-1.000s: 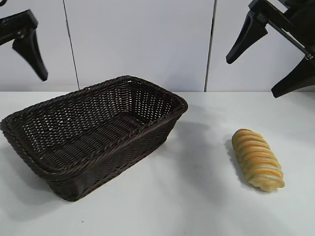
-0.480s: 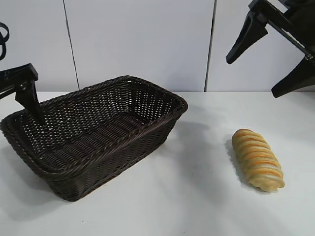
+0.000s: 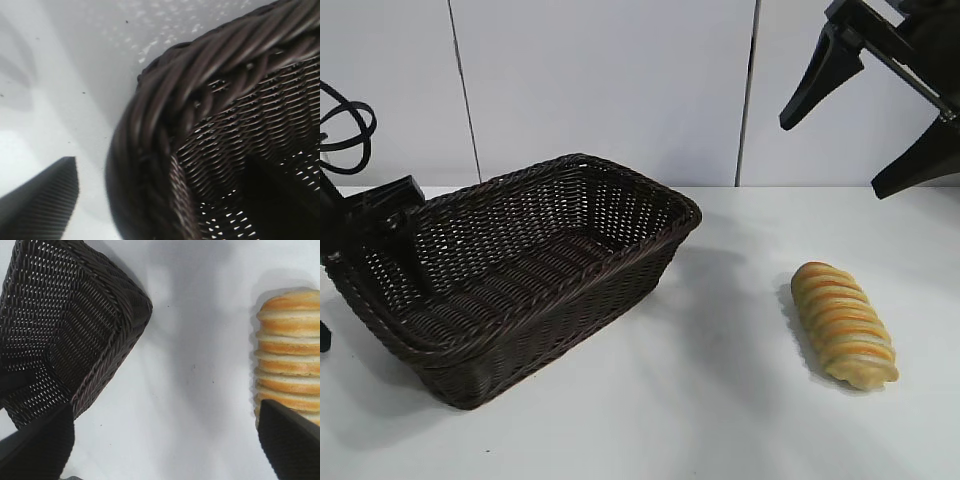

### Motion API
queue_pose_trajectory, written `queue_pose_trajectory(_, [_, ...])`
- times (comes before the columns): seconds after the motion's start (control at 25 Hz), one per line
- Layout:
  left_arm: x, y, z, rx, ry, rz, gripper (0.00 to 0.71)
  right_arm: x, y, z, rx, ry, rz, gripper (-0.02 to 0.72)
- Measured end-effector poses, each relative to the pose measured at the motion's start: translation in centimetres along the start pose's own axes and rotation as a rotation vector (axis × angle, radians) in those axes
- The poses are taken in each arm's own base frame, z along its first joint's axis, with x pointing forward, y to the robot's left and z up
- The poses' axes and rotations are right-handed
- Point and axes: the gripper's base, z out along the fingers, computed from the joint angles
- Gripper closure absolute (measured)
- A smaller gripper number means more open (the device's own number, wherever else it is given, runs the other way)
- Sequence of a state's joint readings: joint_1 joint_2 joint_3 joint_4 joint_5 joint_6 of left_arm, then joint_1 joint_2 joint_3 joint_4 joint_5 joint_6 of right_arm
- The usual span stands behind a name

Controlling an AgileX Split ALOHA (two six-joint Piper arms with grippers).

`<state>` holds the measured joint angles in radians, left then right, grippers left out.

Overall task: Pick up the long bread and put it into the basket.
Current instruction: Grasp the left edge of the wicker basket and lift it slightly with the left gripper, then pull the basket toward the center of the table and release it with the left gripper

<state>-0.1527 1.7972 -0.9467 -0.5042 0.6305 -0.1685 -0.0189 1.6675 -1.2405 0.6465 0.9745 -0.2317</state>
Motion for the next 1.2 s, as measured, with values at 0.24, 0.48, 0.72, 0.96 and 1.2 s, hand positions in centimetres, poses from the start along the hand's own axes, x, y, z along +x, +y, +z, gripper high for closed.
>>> queue_pose_trajectory(0.24, [-0.1,-0.1,0.0,0.014,-0.008,-0.016,0.609,0.0,0.0,0.0,0.0,0.001,-0.001,0.009])
queue_pose_trajectory(0.48, [-0.8,-1.3,-1.0,0.034,0.019,0.086,0.609,0.0,0.0,0.0,0.0,0.001,-0.001,0.009])
queue_pose_trajectory(0.72, [-2.8,-4.6,-4.5,0.111,0.036,0.268,0.609,0.0,0.0,0.0,-0.001,0.003,-0.001,0.009])
queue_pose_trajectory(0.96, [-4.7,-7.2,-8.0,0.134,-0.015,0.388,0.609,0.0,0.0,0.0,-0.001,0.003,-0.001,0.009])
queue_pose_trajectory(1.2, [-6.2,-8.2,-5.0,0.08,0.101,0.471,0.609,0.0,0.0,0.0,-0.002,0.003,-0.002,0.009])
